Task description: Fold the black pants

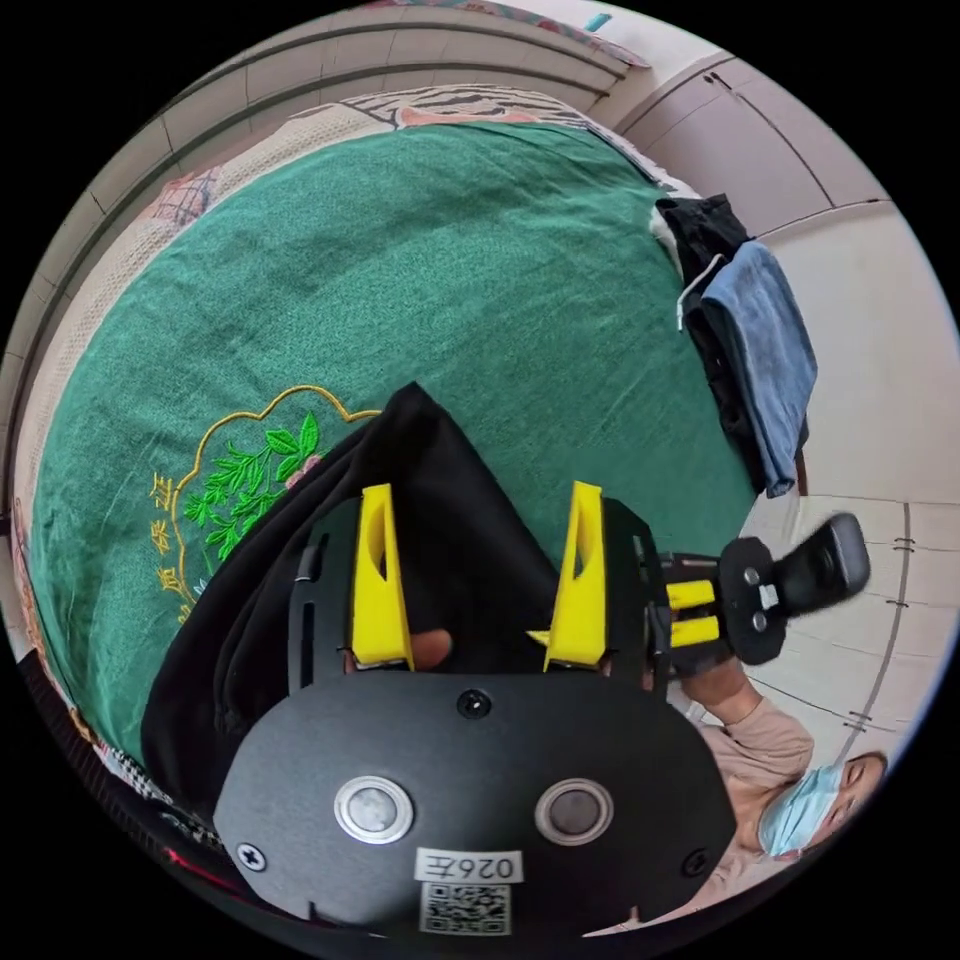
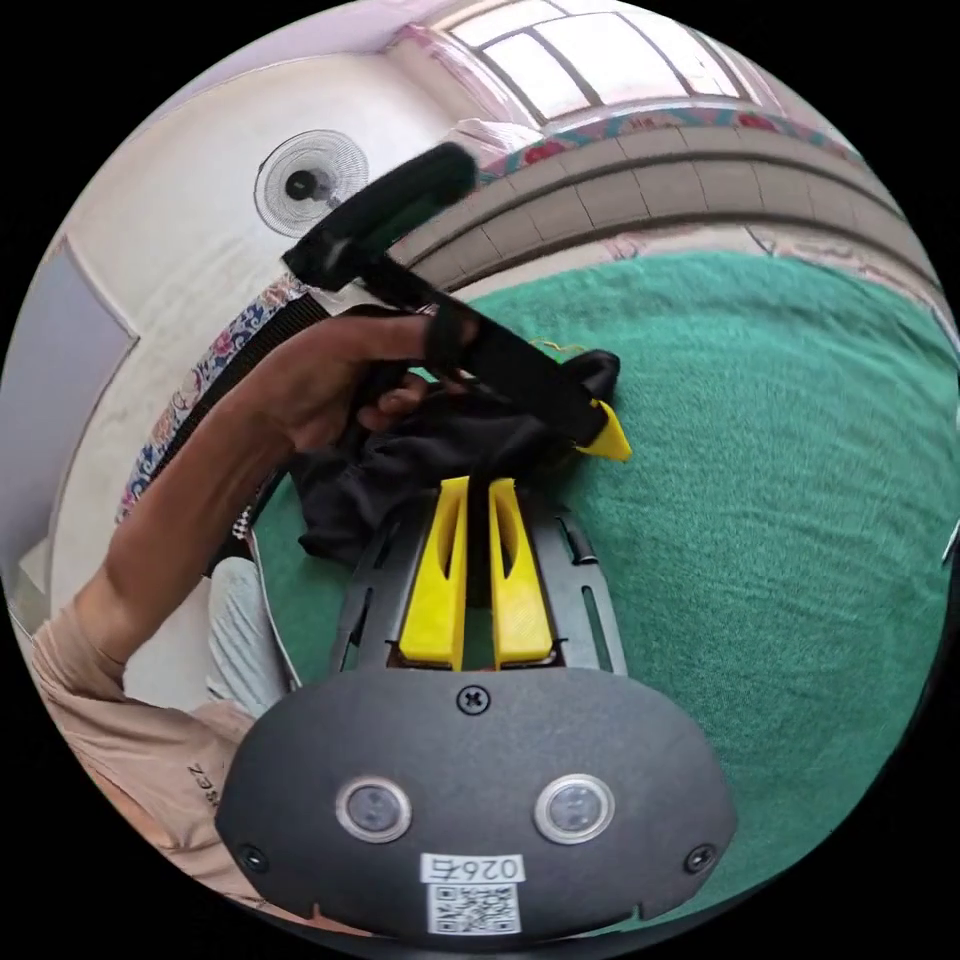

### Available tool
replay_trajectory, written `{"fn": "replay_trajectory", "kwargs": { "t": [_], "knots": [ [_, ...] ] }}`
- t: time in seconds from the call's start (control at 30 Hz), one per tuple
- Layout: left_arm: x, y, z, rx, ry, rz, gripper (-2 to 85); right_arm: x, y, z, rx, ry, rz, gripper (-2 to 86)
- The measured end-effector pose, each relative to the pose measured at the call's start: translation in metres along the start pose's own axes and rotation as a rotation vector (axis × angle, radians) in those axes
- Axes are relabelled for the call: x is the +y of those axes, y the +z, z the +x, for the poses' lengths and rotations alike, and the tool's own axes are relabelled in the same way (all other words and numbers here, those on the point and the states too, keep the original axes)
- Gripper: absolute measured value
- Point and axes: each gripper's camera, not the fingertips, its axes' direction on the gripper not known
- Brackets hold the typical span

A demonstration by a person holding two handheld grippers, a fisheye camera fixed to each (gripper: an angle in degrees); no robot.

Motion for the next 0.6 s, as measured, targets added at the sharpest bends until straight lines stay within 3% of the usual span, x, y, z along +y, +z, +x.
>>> {"fn": "replay_trajectory", "kwargs": {
  "t": [0.07, 0.2, 0.4, 0.5, 0.6],
  "knots": [
    [0.001, 0.006, 0.0, -0.029, 0.016, 0.003, 12.3, 0.002, 0.009, -0.013, 0.046, -0.045, -0.005, 2.2],
    [0.017, 0.013, -0.032, 0.096, -0.046, 0.077, 8.6, 0.013, 0.02, 0.001, 0.053, -0.004, -0.007, 3.6],
    [0.053, 0.035, -0.089, 0.35, -0.161, 0.218, 6.1, 0.031, 0.038, 0.038, -0.047, 0.077, -0.066, 15.8],
    [0.065, 0.045, -0.098, 0.38, -0.188, 0.258, 5.9, 0.039, 0.058, 0.033, -0.027, 0.043, -0.073, 12.8],
    [0.072, 0.045, -0.095, 0.346, -0.189, 0.271, 5.6, 0.047, 0.071, 0.04, 0.003, 0.033, -0.116, 2.7]
  ]
}}
